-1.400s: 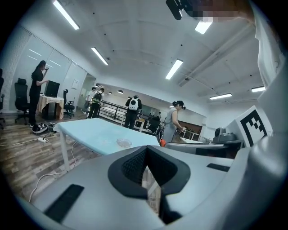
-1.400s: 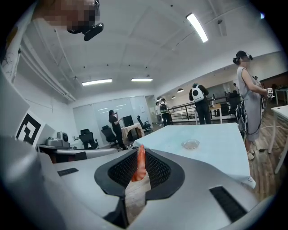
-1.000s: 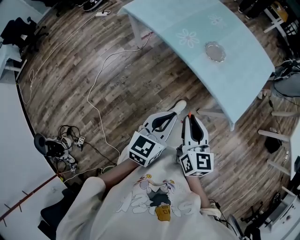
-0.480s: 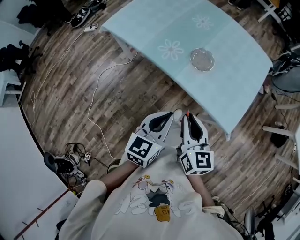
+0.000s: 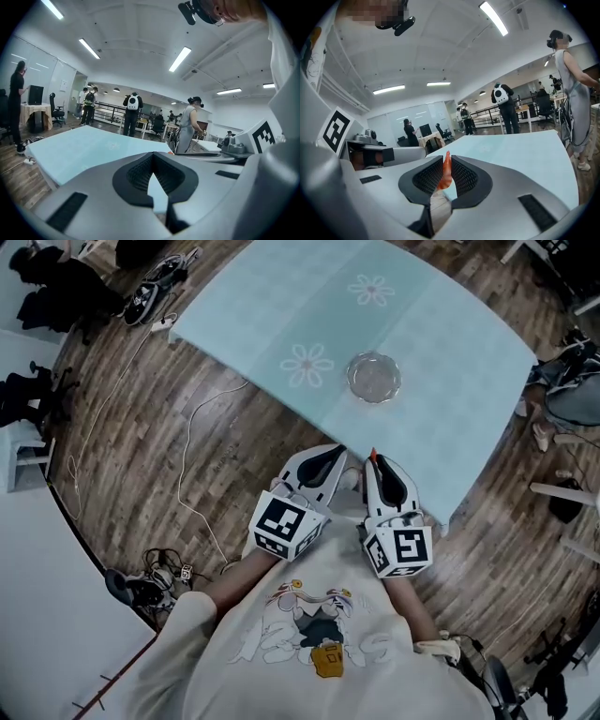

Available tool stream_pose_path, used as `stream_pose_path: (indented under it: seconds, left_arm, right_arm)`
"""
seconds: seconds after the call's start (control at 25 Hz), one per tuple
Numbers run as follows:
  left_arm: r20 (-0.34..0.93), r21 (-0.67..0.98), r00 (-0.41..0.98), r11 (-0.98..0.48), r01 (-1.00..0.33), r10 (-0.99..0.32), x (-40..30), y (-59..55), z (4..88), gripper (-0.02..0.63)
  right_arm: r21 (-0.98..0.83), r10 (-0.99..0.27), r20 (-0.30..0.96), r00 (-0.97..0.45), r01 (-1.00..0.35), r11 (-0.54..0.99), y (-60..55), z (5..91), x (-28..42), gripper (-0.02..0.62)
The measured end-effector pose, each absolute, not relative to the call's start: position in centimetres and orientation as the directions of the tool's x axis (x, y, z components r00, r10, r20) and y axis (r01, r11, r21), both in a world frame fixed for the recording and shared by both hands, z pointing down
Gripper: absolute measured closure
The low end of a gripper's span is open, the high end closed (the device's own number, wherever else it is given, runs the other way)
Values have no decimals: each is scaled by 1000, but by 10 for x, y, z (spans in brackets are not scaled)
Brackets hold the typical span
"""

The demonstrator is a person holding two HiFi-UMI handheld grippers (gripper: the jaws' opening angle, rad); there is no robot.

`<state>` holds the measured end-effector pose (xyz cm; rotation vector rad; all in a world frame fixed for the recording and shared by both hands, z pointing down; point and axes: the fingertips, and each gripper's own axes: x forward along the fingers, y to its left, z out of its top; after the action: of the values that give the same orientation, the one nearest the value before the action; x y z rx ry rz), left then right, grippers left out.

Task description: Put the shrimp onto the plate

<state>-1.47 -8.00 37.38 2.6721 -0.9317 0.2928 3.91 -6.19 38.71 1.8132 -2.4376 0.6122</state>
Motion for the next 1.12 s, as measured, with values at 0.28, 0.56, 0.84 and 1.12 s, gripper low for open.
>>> stream_pose_path:
  seconds: [0.28,0.56,0.84,1.12]
  left_arm:
    - [304,200,779,-763,-614,-547,21,-99,383,603]
    - [319,206,789,-774,-599,-525,41,-115,386,603]
    - [335,212,792,-779,-591,-510,47,-137,397,603]
    - [375,215,800,-796,-566,-467,50,-167,418,603]
  right_arm:
    - [-310,-921,259,-290,-928,205,-80,399,75,525]
    - [-328,-923,267,-278,-927,184,-96,406,89,525]
    - [-310,-917,293,-269,-935,176,-116,417,98,525]
    - [-308,-913,326,-246,-941,144,-147,432,105,525]
